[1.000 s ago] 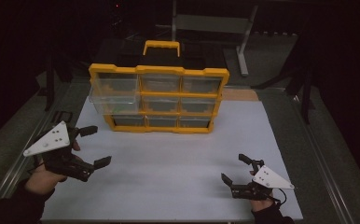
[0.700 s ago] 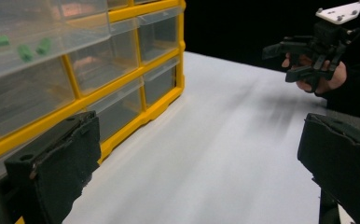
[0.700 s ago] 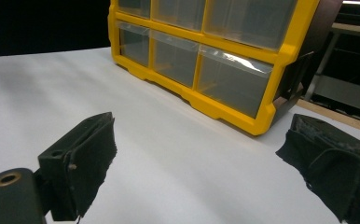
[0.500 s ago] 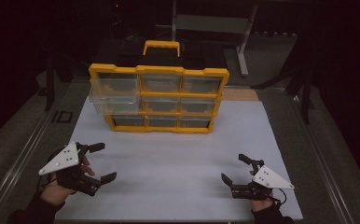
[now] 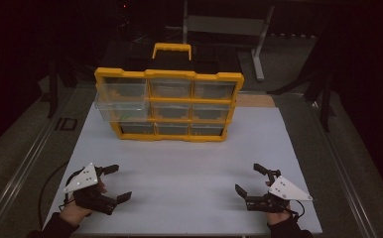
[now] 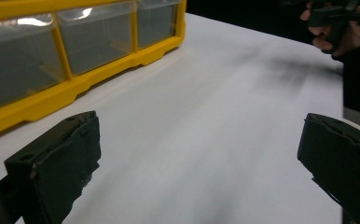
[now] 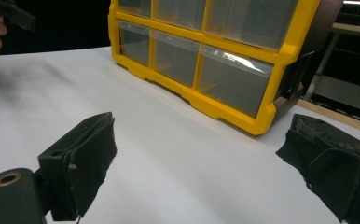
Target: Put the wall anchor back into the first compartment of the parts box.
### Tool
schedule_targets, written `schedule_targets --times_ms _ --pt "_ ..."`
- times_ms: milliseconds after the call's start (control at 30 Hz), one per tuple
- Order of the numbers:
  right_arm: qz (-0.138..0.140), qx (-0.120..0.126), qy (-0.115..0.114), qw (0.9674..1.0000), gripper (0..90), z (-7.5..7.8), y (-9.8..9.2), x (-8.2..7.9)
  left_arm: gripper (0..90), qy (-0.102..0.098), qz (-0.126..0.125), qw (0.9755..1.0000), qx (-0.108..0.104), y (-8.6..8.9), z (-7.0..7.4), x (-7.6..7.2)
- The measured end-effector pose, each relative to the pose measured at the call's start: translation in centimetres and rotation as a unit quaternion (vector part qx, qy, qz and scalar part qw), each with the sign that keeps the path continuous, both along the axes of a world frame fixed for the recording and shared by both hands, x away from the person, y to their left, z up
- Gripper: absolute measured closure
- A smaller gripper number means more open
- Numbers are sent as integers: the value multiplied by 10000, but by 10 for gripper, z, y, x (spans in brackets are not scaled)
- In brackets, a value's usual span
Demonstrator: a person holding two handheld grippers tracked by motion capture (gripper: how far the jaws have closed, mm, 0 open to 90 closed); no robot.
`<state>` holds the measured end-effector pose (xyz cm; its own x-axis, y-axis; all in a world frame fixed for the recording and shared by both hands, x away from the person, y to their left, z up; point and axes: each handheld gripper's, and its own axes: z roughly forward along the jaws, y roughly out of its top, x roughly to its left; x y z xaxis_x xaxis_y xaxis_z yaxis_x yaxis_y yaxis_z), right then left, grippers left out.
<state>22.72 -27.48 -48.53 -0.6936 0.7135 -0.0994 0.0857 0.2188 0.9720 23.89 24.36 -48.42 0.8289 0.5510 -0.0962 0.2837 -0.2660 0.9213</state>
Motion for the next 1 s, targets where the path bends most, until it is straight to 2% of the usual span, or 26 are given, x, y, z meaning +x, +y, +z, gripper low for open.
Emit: schedule_targets --times_ms 100,233,433,467,533,567,633,767,1000 --pt "-5 6 6 10000 81 0 0 0 0 12 182 9998 86 -2 -12 1" --pt "-6 5 -5 10000 81 0 0 0 0 19 263 9995 146 -3 -16 1" --pt "0 -6 1 10000 81 0 0 0 0 -113 735 9971 175 -5 -24 2" --pt "0 -9 1 10000 81 0 0 0 0 -104 819 9963 239 -5 -25 2" --pt "-2 -9 0 10000 81 0 0 0 0 -213 1059 9936 340 -6 -26 2" --pt "2 -3 -2 10000 81 0 0 0 0 -233 1211 9916 398 -6 -26 2" --pt "4 -11 -3 10000 81 0 0 0 0 -286 1347 9899 346 -4 -27 3" --pt "13 -22 0 10000 81 -1 0 0 0 -205 1383 9900 212 0 -28 4" --pt "9 -49 41 10000 81 -2 0 1 0 -269 1376 9900 128 -1 -26 2"
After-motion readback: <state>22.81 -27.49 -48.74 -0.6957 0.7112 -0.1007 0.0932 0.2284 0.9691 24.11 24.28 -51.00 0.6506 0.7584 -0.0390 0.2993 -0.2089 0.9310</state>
